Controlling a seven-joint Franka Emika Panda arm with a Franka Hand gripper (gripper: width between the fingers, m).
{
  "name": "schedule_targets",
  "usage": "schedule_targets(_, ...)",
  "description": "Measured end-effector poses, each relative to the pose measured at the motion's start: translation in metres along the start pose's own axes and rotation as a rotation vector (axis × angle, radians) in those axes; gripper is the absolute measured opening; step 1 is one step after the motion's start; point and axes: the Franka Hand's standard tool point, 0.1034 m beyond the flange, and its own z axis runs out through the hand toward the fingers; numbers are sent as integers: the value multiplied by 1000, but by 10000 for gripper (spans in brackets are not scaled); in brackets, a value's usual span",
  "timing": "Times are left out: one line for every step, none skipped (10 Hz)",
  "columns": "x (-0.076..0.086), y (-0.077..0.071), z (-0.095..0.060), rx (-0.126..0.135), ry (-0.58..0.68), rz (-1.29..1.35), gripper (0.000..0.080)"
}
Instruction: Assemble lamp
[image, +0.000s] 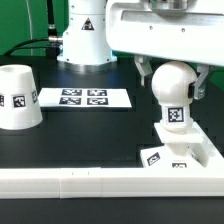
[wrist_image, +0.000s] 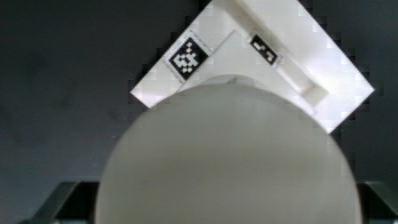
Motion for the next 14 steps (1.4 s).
schedule_targets(0,0,0,0,0,-19,636)
schedule_targets(-1,-1,0,0,1,-70,680)
schedule_targets(-2,-1,1,-1,0,-154,696)
schedule_targets(-2,-1,0,-2,-1,-248,696)
schedule_targets(-2,-1,0,-2,0,-382,698)
schedule_targets(-1,-2,-1,0,3,-532,698)
schedule_targets(0,-2,0,1,4,-651,698)
schedule_targets(0,-1,0,0,4,-749,698)
schedule_targets(0,-2,0,0,4,-822,698)
schedule_targets(0,-1,0,-1,3,-890,698)
schedule_targets(0,-1,0,-1,3,-965,698)
schedule_targets(0,-1,1,-2,3,-1048,698)
schedule_targets(0,-1,1,-2,2,-1110,698)
schedule_targets(-1,-1,1,-6,3,-1164,698)
